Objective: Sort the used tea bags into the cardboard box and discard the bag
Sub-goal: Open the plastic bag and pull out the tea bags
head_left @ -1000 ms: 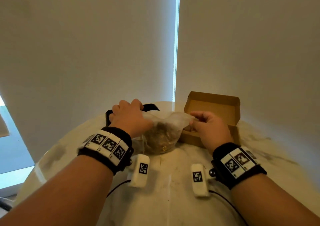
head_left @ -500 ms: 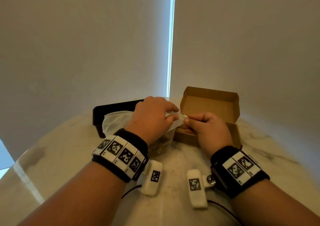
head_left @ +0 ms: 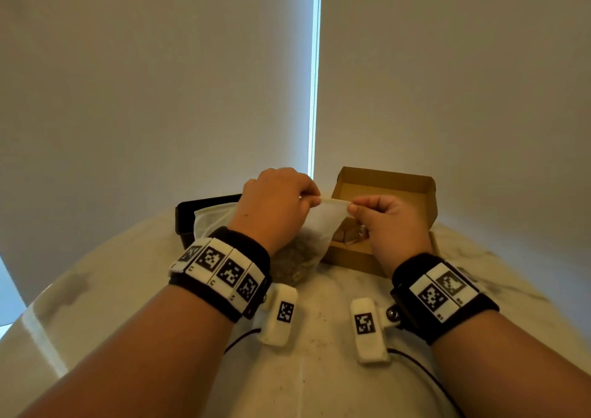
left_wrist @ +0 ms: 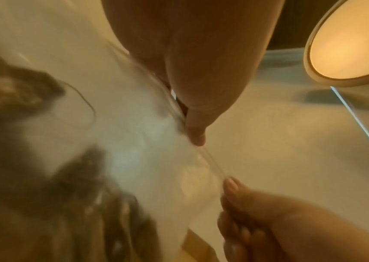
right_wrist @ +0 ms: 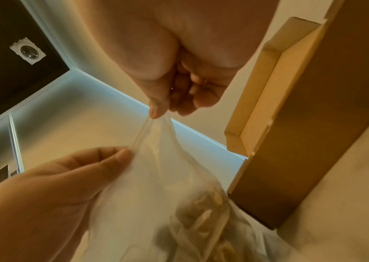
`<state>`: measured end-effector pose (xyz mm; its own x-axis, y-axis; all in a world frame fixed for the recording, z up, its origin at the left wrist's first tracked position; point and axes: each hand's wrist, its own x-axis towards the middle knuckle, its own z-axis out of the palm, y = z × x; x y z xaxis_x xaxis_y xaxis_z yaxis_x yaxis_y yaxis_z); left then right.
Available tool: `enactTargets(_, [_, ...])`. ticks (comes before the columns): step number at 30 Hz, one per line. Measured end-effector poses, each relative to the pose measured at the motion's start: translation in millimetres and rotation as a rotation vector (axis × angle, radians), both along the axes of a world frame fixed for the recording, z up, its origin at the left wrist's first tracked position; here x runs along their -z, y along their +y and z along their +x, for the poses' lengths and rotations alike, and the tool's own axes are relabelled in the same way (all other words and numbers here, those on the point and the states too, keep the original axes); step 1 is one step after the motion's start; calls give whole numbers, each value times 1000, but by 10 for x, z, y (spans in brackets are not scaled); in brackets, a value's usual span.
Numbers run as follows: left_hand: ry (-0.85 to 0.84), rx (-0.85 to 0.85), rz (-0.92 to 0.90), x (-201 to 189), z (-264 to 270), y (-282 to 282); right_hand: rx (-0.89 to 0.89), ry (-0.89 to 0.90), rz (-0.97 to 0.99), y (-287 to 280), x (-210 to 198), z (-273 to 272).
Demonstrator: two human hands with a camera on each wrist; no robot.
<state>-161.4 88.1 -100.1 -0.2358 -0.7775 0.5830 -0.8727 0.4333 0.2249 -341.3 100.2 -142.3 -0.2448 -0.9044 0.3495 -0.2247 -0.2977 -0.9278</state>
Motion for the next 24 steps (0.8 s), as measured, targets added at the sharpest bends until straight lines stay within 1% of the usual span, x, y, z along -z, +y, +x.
enactTargets(5, [128,9,48,-1,269,-23,19,-33,0,0,-4,12])
enactTargets(7, [151,-9,13,43,309,-23,38,-66,-1,-11,-5,11])
enactTargets(12, [179,-18,-77,178,468,-36,77,-84,-5,-37,7,6])
enactTargets(15, [202,-14,-57,195,657,-94,129,-93,9,-46,11,29])
enactTargets(17, [241,-6,-30,210,727,-127,145,-67,25,-57,30,43])
enactTargets(18, [265,1,-26,217,738,-130,148,-15,20,-53,25,56])
enactTargets(19, [284,14,-27,220,731,-130,155,87,-2,-38,7,66])
enactTargets(22, [294,94,1,210,659,-90,147,499,-138,88,-137,120])
enactTargets(23, [283,123,16,205,631,-74,109,584,-171,135,-180,161])
enactTargets(24, [270,152,26,199,602,-55,61,631,-179,164,-195,197])
